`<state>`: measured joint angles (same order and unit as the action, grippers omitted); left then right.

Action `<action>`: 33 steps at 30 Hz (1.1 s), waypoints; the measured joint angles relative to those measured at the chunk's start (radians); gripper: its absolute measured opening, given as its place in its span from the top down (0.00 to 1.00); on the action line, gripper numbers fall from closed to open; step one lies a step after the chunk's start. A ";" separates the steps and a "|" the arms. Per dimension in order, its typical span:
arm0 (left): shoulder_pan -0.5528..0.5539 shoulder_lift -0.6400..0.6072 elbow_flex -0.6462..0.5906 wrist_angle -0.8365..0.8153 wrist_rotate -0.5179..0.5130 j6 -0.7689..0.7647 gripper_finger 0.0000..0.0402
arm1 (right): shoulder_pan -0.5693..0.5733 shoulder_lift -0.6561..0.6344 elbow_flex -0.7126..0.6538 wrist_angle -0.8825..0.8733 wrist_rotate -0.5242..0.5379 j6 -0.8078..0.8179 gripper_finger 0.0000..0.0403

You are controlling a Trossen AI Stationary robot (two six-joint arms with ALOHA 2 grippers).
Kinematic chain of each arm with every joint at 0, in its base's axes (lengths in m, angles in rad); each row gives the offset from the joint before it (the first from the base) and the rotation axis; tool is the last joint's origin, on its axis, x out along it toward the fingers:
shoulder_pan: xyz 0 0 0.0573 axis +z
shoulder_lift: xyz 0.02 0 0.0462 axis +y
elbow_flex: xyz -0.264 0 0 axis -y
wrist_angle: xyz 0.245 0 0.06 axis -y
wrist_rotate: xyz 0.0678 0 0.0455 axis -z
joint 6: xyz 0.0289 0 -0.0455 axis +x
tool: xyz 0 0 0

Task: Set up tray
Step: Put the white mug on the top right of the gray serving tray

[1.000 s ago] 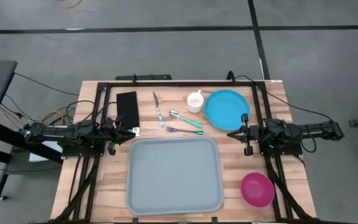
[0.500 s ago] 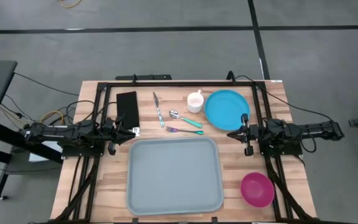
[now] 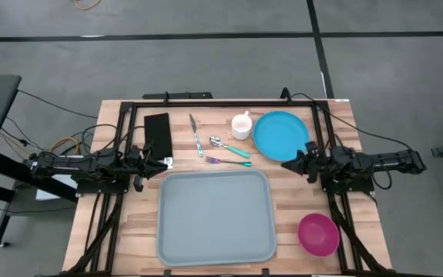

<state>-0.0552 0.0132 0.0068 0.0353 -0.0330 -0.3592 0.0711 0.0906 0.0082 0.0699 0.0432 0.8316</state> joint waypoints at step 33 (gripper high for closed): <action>0.000 0.000 0.000 0.000 0.000 0.000 0.91 | -0.265 0.735 0.527 0.198 0.088 -0.209 0.99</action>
<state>-0.0552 0.0132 0.0071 0.0356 -0.0331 -0.3592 -0.1937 0.8253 0.5354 0.2680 0.1309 0.6224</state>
